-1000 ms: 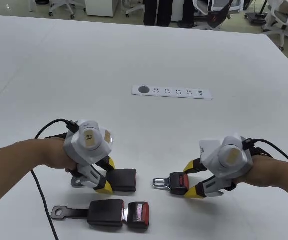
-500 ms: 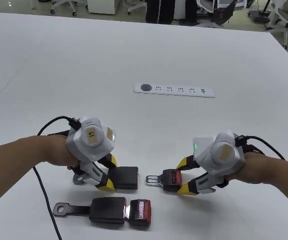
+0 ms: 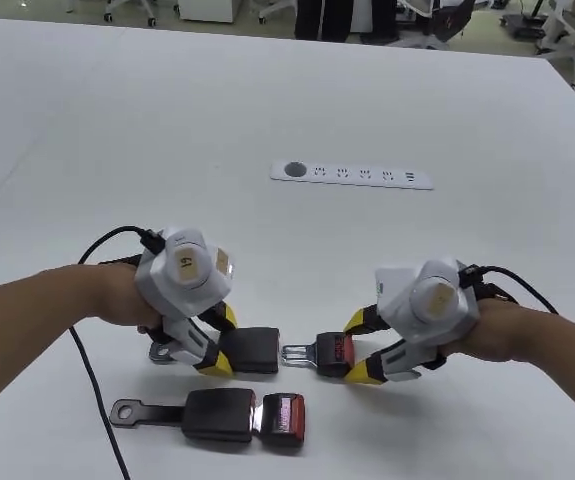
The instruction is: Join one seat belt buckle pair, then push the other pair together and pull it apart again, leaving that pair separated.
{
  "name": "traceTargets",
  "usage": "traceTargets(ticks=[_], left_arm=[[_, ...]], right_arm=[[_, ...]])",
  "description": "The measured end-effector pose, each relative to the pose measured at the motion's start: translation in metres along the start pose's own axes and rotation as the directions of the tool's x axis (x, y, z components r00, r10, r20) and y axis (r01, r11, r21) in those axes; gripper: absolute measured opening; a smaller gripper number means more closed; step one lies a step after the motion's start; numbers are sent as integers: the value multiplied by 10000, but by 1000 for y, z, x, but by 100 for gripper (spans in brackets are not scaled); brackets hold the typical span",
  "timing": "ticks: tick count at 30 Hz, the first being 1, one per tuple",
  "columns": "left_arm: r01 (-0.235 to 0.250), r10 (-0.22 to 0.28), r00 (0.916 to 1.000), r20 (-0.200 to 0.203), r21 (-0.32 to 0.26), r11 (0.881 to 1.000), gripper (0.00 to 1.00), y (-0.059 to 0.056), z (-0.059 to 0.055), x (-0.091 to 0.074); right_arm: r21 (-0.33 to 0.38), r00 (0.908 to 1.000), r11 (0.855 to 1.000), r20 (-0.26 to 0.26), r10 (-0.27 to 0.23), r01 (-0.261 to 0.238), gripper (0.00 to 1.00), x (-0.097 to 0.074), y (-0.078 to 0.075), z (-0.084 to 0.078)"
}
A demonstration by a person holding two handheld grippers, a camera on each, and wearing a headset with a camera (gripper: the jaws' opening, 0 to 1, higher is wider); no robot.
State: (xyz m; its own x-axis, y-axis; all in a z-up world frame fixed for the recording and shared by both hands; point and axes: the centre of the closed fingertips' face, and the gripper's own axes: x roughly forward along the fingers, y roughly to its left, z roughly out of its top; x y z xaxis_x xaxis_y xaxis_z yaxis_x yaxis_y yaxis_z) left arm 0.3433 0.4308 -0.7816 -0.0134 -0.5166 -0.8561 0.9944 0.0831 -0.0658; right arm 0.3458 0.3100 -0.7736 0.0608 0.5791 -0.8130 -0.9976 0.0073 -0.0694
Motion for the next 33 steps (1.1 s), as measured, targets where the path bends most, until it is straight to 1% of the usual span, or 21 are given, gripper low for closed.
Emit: traceTargets(ticks=[5, 9, 11, 18, 19, 21, 23, 31, 33], left_arm=[[-7, 7, 10000, 23, -35, 10000, 32, 0, 0, 0], [-6, 6, 10000, 18, -51, 10000, 32, -2, 2, 0], [-10, 10, 10000, 8, -39, 10000, 32, 3, 0, -1], [-22, 22, 10000, 18, -10, 10000, 32, 0, 0, 0], [-25, 25, 10000, 25, -20, 10000, 32, 1, 0, 0], [-28, 28, 10000, 58, -57, 10000, 32, 1, -1, 0], [-39, 39, 10000, 75, -53, 10000, 32, -2, 1, 1], [-109, 109, 9999, -7, 88, 9999, 32, 2, -1, 0], [-132, 131, 9999, 25, 87, 9999, 32, 1, -1, 1]], right_arm=[[-43, 10000, 10000, 47, 64, -64, 29, 3, 0, 3], [-143, 9999, 9999, 46, 94, -93, 29, 7, -2, 7], [-192, 9999, 9997, 62, 118, -117, 29, 9, -2, 9], [-147, 9998, 9998, 169, 103, -101, 29, 13, 0, 16], [-195, 9999, 9998, 98, 88, -86, 29, 14, 0, 15], [-130, 9999, 9999, 124, 65, -64, 29, 13, 1, 16], [-63, 9999, 10000, 139, 34, -33, 29, 13, 1, 15], [5, 9999, 10000, 121, -8, 8, 29, 14, 1, 16], [131, 9999, 9999, 136, -36, 35, 29, 14, 1, 15]])
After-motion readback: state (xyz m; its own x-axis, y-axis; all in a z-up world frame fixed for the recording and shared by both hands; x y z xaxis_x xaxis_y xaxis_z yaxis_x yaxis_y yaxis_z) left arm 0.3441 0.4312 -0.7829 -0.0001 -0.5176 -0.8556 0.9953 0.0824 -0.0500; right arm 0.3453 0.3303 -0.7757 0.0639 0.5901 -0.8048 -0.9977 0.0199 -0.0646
